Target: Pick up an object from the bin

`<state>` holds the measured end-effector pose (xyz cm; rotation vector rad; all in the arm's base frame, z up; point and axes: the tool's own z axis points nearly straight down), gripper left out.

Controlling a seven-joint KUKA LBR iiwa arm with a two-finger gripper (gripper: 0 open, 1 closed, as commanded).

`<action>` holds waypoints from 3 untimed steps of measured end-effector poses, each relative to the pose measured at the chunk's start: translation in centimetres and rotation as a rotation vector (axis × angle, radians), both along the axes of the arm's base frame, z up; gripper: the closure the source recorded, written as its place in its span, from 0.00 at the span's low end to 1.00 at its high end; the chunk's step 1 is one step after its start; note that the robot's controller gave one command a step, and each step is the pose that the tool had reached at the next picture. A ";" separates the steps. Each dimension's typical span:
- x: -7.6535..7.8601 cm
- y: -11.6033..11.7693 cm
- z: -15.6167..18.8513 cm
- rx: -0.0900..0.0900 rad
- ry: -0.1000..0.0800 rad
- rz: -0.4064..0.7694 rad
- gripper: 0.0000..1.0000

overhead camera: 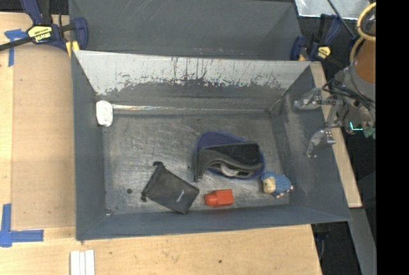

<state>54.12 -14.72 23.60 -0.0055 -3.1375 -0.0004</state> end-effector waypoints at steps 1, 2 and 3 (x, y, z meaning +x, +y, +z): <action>0.4 9.0 -16.3 -0.008 -0.018 0.173 0.00; 1.5 17.1 -13.4 0.001 -0.012 0.163 0.00; 4.1 26.8 -13.5 0.000 -0.014 0.176 0.00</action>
Offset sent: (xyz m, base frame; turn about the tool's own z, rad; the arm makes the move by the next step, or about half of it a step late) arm -0.0002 0.0940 -0.1660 -0.1757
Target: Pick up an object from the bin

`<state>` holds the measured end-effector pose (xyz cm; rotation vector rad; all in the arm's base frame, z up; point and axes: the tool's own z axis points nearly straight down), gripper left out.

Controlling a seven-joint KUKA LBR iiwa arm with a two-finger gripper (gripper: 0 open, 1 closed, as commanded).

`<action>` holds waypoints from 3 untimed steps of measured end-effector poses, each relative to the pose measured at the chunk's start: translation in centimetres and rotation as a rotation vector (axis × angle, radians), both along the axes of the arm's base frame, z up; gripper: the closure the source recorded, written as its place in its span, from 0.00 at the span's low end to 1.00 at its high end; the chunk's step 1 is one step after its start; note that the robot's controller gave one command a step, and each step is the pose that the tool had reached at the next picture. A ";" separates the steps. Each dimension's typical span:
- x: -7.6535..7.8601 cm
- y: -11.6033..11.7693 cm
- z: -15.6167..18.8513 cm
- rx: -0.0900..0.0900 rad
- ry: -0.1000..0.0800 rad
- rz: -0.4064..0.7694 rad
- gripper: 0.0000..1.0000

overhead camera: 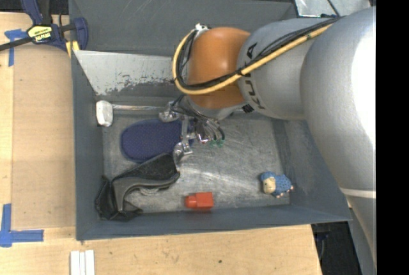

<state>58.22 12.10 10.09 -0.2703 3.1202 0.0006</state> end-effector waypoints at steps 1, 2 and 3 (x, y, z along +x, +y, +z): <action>2.5 6.0 -2.3 -0.011 -0.018 0.635 0.00; 3.3 11.3 -2.4 -0.022 -0.004 0.897 0.00; 3.2 11.5 -2.6 -0.017 -0.001 0.898 1.00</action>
Offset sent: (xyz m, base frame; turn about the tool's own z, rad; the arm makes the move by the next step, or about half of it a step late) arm 0.0165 0.0634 -0.0309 -0.6401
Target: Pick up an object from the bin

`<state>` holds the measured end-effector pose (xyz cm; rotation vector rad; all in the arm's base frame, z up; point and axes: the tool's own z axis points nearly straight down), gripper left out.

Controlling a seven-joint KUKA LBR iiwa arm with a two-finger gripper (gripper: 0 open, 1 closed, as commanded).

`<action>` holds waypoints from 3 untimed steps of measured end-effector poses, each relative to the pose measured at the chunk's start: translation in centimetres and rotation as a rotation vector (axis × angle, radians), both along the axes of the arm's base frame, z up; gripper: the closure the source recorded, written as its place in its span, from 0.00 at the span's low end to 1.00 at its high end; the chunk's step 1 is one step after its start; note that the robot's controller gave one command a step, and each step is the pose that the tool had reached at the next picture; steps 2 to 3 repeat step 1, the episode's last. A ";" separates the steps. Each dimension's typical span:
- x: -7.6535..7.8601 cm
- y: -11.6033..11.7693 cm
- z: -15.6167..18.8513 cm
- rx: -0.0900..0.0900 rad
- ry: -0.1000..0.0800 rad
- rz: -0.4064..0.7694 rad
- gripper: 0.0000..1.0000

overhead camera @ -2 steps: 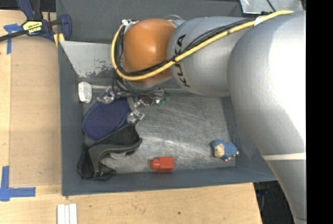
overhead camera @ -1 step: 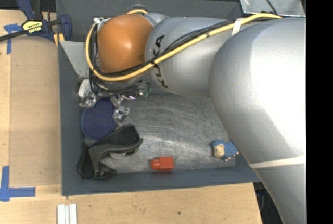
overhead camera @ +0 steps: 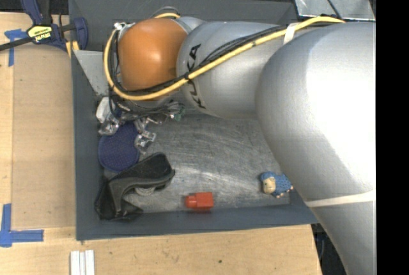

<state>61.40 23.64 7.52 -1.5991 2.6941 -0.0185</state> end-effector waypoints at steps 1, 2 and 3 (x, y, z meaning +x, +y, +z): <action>0.2 0.0 2.8 0.009 0.006 -0.004 1.00; 0.2 0.0 2.8 0.009 0.006 -0.004 1.00; 0.2 0.0 2.8 0.009 0.006 -0.004 1.00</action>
Offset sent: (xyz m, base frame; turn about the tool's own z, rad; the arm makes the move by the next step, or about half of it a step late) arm 0.0001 0.0000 0.0256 0.0000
